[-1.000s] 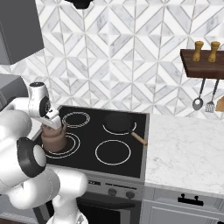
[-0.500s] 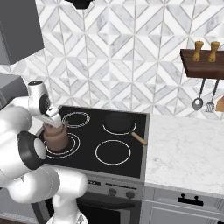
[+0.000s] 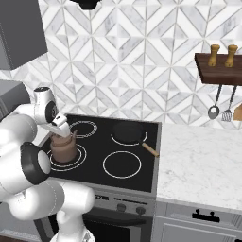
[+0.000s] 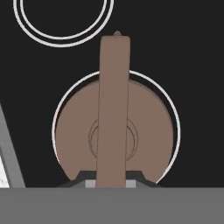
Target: Pick the kettle from the counter and place it on a stove burner. Then turn the burner on.
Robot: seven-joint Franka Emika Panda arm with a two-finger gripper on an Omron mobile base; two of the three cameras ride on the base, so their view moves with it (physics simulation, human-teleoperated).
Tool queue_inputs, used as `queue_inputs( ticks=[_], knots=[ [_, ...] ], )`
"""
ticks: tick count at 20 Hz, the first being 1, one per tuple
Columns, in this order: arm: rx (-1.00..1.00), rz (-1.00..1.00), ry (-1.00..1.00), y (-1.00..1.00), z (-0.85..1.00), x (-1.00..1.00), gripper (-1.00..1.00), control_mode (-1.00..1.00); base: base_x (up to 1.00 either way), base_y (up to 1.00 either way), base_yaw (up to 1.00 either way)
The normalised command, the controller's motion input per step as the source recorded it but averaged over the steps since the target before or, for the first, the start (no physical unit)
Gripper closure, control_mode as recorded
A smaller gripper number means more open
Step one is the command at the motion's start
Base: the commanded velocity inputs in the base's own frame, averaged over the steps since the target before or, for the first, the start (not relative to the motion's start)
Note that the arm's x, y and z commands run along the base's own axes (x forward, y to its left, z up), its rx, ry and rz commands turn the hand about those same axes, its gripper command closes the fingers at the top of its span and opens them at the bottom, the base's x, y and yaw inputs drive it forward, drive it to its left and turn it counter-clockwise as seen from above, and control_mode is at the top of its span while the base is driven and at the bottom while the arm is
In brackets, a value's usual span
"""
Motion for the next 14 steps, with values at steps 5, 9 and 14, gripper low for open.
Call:
queue_inputs(
  ticks=[5,9,14],
  knots=[
    [0.0,0.0,0.0,0.0,0.0,0.0,-1.0,-1.0,0.0,0.0,0.0],
    [0.0,0.0,0.0,0.0,0.0,0.0,-1.0,-1.0,0.0,0.0,0.0],
    [0.0,0.0,-0.02,0.01,0.34,-0.04,-1.0,-1.0,0.0,0.0,0.0]
  ],
)
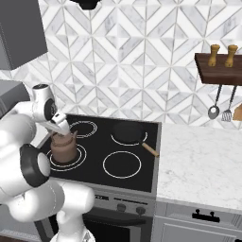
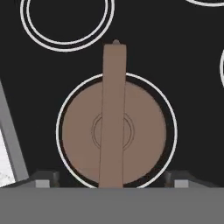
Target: Pick the kettle from the counter and place it on a stove burner. Then turn the burner on.
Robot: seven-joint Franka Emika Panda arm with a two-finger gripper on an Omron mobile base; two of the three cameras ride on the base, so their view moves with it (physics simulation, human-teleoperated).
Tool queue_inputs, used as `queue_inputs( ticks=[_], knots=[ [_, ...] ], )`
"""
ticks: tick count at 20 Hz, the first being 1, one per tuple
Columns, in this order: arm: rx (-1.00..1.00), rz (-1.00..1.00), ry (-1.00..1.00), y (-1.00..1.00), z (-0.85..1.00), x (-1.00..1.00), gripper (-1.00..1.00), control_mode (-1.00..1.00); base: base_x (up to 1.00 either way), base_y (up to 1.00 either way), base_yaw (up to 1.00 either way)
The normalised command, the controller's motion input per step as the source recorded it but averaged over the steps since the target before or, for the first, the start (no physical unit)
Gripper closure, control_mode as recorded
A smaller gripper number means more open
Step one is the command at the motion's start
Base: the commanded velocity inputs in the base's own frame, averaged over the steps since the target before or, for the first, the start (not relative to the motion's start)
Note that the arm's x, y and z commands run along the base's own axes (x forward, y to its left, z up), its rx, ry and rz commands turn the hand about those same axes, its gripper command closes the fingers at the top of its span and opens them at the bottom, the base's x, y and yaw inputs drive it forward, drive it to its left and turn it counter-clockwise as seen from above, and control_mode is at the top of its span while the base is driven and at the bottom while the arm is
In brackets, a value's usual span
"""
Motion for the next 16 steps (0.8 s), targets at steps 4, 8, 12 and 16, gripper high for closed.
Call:
queue_inputs(
  ticks=[4,8,12,16],
  knots=[
    [-0.04,0.0,-0.31,0.38,0.98,-0.74,-1.0,-1.0,0.0,0.0,0.0],
    [-0.14,0.05,-0.38,0.75,0.34,-1.0,-1.0,-1.0,0.0,0.0,0.0],
    [-0.23,0.09,-0.2,0.73,-0.64,-1.0,-1.0,-1.0,0.0,0.0,0.0],
    [-0.38,0.1,-0.07,0.54,-1.0,-1.0,-1.0,-1.0,0.0,0.0,0.0]
  ],
)
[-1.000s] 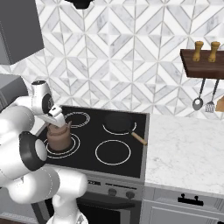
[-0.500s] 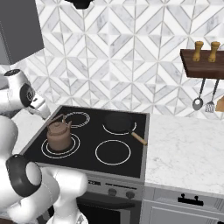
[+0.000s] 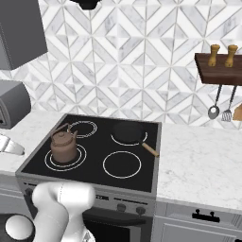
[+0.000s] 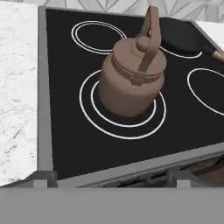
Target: Pick the kettle from the counter and place it on a stove burner. Then turn the burner on.
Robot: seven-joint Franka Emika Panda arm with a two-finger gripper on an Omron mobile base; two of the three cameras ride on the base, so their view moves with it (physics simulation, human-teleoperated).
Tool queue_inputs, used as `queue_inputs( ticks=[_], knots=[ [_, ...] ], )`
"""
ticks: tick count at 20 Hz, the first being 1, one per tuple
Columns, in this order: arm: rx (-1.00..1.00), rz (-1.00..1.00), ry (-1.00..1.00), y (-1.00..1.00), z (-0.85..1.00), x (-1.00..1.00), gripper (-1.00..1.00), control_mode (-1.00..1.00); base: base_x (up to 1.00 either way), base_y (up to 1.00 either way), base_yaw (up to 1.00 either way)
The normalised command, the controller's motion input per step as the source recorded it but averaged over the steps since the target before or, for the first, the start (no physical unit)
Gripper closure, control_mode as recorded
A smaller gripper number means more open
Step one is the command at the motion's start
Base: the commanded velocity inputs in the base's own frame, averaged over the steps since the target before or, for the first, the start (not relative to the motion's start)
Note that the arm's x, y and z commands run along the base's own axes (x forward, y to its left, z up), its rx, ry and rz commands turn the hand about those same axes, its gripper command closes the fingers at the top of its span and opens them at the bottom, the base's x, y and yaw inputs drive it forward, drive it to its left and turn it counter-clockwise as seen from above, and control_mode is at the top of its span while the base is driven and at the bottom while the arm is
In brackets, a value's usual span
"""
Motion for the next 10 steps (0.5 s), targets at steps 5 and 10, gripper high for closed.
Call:
queue_inputs(
  ticks=[5,10],
  knots=[
    [-0.41,0.12,-0.18,0.49,-1.0,-1.0,-1.0,-1.0,0.0,0.0,0.0],
    [-0.17,0.27,-0.9,0.05,-0.89,-0.68,-1.0,-1.0,0.0,0.0,0.0]
  ],
)
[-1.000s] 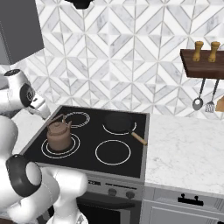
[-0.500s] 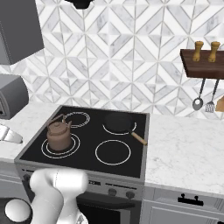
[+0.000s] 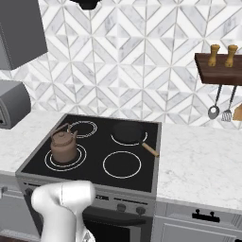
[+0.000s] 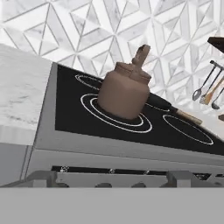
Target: Pick the kettle from the counter and place it on a stove burner. Then turn the burner on.
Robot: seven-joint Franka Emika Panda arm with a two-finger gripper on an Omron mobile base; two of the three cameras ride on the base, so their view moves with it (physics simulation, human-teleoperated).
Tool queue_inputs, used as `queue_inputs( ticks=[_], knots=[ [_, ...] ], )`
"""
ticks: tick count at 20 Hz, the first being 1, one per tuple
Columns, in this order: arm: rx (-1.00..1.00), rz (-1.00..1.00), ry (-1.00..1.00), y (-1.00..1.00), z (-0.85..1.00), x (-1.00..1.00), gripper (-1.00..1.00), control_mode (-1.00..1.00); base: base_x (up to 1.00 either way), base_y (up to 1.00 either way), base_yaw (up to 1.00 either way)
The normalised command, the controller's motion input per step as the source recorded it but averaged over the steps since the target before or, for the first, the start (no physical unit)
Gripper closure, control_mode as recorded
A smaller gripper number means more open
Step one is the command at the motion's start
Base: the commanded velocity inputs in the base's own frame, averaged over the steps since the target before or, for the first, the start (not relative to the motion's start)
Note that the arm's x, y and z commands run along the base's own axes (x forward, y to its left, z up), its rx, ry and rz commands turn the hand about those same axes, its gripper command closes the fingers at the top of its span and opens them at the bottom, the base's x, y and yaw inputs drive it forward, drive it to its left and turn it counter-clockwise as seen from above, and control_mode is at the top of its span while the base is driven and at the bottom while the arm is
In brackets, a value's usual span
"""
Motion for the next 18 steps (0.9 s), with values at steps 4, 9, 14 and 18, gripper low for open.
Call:
queue_inputs(
  ticks=[4,9,14,18],
  knots=[
    [-0.07,0.2,-0.5,-0.08,-0.58,-0.1,-1.0,-1.0,0.0,0.0,0.0],
    [0.03,0.02,-0.08,-0.39,-0.1,0.4,-1.0,-1.0,0.0,0.0,0.0],
    [0.0,0.0,0.0,-0.01,-0.35,0.28,-1.0,-1.0,0.0,0.0,0.0],
    [0.0,0.0,0.0,0.41,-0.57,0.01,-1.0,-1.0,0.0,0.0,0.0]
  ],
)
